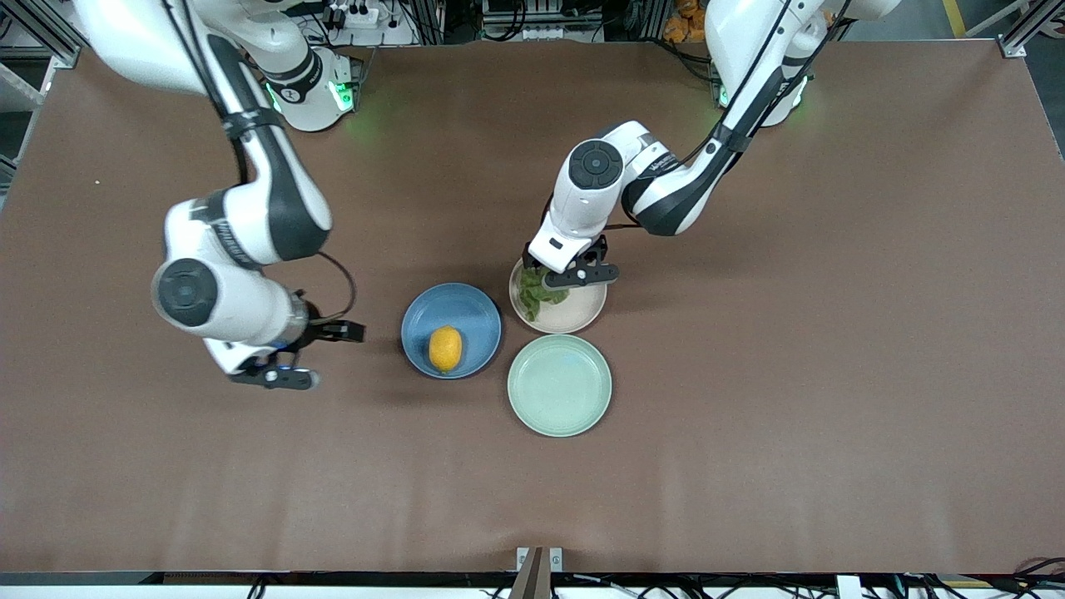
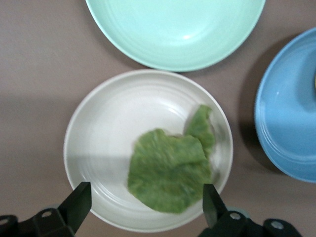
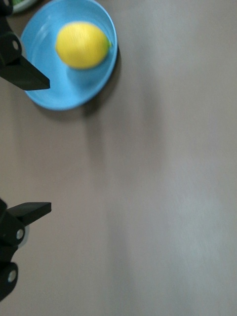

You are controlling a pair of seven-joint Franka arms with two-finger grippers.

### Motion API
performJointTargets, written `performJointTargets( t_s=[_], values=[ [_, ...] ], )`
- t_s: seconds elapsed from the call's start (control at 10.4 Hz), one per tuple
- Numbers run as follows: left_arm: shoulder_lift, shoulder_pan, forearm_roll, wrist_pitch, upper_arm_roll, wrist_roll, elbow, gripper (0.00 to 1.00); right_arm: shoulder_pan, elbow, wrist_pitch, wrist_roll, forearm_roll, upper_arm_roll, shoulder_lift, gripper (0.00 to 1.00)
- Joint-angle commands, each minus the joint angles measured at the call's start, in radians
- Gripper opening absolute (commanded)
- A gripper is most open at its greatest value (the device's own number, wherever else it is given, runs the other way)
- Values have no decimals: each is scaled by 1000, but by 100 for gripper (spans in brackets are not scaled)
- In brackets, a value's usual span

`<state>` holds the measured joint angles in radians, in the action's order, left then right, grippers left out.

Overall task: Place lemon and lettuce in plates
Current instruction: 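Release the lemon onto the blue plate while the left gripper drops lettuce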

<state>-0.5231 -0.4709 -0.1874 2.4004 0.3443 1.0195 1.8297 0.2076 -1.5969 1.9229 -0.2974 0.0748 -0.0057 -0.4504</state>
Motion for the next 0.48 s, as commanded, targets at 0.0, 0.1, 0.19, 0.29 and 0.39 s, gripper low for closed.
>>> performJointTargets(
  t_s=[0.0, 0.1, 0.19, 0.29, 0.39],
  values=[
    [17, 44, -96, -41, 1, -8, -10, 100, -48, -32, 5, 107, 23, -46, 41, 100],
    [20, 73, -96, -41, 1, -45, -12, 100, -57, -32, 10, 154, 25, -81, 44, 100],
    [18, 99, -96, -41, 1, -91, -13, 100, -89, -32, 10, 190, 25, -88, 55, 100],
    [18, 130, -96, -41, 1, -138, -13, 100, -117, -32, 8, 204, 23, -89, 56, 100],
    [18, 177, -98, -43, 1, -194, -20, 100, -131, -34, 4, 207, 14, -103, 76, 100]
  ],
)
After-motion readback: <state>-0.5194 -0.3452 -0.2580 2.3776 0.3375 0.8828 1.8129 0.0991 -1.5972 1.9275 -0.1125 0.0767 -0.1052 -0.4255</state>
